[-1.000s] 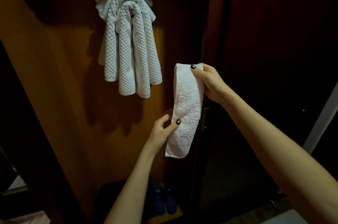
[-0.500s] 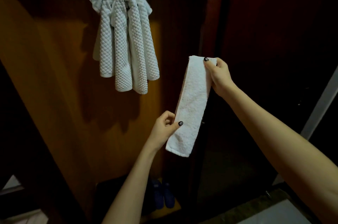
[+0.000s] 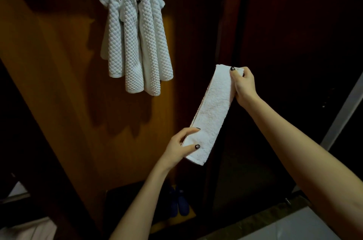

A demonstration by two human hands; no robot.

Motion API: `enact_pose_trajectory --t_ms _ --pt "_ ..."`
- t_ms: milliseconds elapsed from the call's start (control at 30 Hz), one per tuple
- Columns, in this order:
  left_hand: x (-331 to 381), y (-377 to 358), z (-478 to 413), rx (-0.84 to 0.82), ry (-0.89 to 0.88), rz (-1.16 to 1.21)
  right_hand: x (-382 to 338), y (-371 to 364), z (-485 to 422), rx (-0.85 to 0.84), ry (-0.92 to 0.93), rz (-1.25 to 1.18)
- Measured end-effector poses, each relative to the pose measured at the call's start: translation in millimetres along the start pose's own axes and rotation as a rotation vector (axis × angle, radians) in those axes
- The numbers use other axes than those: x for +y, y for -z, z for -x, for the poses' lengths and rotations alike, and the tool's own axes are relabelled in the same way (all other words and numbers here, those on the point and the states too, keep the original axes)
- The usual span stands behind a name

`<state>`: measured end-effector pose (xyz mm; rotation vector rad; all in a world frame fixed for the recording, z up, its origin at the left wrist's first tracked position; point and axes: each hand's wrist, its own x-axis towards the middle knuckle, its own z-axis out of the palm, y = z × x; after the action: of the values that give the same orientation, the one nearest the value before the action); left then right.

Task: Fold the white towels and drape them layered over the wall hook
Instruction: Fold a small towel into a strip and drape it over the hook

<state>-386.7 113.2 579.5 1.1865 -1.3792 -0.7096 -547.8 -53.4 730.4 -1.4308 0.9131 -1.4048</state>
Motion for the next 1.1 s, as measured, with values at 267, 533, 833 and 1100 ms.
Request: enact_pose_trajectory --t_ms 267,533,833,1100 --pt "8.8 51.6 -10.2 0.1 0.05 -0.002 14.1 19.7 -0.4 -0.045 -0.061 0.095" --pt "48.1 118.0 -26.0 -0.023 0.199 -0.174 -7.0 26.8 3.5 -0.271 -0.014 -0.071" --pt "155.7 193.4 -47.7 0.139 0.094 -0.242 -88.7 -5.5 -24.0 -0.426 0.063 -0.078" --pt "213.6 258.6 -68.2 0.347 -0.069 -0.076 -145.0 -55.9 -57.5 -0.638 0.187 -0.139"
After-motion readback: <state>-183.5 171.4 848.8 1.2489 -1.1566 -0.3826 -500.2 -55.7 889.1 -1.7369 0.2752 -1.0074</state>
